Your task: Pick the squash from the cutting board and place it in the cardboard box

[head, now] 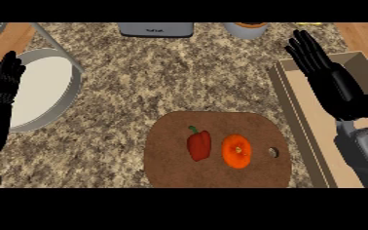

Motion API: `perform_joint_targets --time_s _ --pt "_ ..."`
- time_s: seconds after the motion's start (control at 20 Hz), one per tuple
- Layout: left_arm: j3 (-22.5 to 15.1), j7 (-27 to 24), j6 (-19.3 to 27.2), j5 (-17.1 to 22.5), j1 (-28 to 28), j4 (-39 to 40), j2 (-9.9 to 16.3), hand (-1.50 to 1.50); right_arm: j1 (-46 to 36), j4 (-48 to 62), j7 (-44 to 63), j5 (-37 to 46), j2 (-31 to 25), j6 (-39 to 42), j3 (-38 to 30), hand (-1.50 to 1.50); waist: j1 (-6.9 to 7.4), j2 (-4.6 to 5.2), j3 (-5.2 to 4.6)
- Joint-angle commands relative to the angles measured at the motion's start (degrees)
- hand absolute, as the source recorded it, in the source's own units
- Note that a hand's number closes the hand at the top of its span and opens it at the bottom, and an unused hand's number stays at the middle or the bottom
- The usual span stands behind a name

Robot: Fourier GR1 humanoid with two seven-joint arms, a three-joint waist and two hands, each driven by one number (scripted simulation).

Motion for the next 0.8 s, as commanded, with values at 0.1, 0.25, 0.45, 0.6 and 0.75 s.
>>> perform_joint_targets --time_s 0.1,0.25,0.45,0.6,0.75 --pt "-3.04 0.02 -4.75 -0.78 -0.84 -0.12 -0.06 0.0 -2.53 -8.23 2.04 -3.13 -6.2 5.5 -6.15 -1.5 -3.22 -0.33 -0.32" --pt "-6.99 0.49 -9.97 0.1 -6.36 2.66 -0.01 0.0 -8.32 -12.7 3.92 -5.31 -8.39 6.05 -9.13 -1.5 -4.97 -0.28 -0.38" --pt "-11.69 2.81 -11.37 0.62 -8.55 4.3 -5.59 0.0 0.73 -8.93 -4.16 9.74 -12.23 7.85 -4.61 -1.5 -3.34 0.07 -0.25" --pt "-10.45 -0.65 -12.55 -0.22 -7.0 6.38 -5.11 0.0 4.51 -9.92 -12.46 16.56 -13.17 8.97 -4.14 -1.5 -2.75 0.04 -0.27" --pt "-13.11 1.8 -10.14 -2.09 -8.4 5.63 -8.04 0.0 2.93 -12.81 -15.84 23.04 -17.35 10.25 -2.4 -1.5 -2.86 -0.06 -0.28"
